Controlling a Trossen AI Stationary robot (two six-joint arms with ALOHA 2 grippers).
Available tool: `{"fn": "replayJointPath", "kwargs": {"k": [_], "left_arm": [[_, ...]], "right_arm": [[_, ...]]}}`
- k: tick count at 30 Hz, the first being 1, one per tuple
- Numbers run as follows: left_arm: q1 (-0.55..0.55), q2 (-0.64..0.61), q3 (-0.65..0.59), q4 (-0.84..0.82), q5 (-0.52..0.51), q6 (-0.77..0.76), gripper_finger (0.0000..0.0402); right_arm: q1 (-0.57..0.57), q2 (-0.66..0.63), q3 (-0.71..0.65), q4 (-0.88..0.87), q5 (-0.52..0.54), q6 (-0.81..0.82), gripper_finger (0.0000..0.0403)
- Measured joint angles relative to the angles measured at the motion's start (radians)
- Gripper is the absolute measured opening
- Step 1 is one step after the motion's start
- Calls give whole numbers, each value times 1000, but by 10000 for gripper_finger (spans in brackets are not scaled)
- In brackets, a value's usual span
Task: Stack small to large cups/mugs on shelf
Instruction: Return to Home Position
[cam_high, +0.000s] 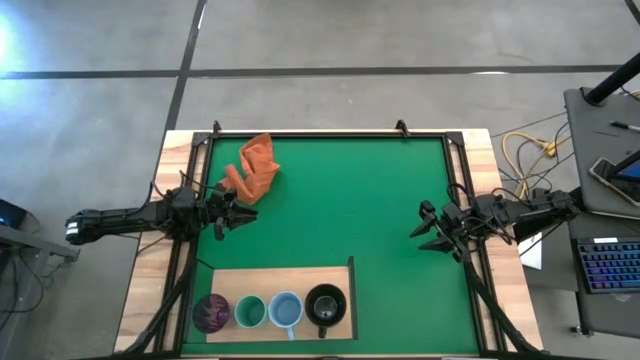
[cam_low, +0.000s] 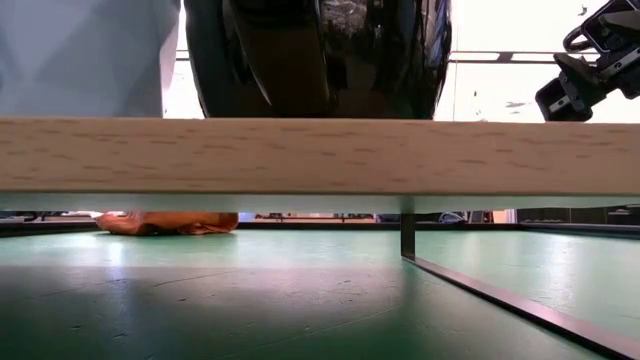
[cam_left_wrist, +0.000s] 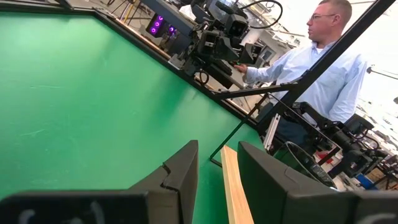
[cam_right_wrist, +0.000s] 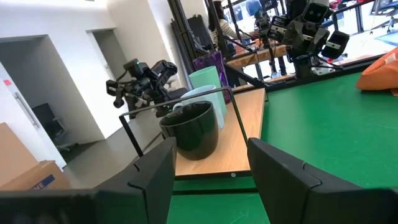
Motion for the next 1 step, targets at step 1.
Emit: {"fn": "replayJointPath", "kwargs": {"k": [1], "left_arm": [[0,0,0,0,0,0,99]], "right_arm": [[0,0,0,0,0,0,192]]}}
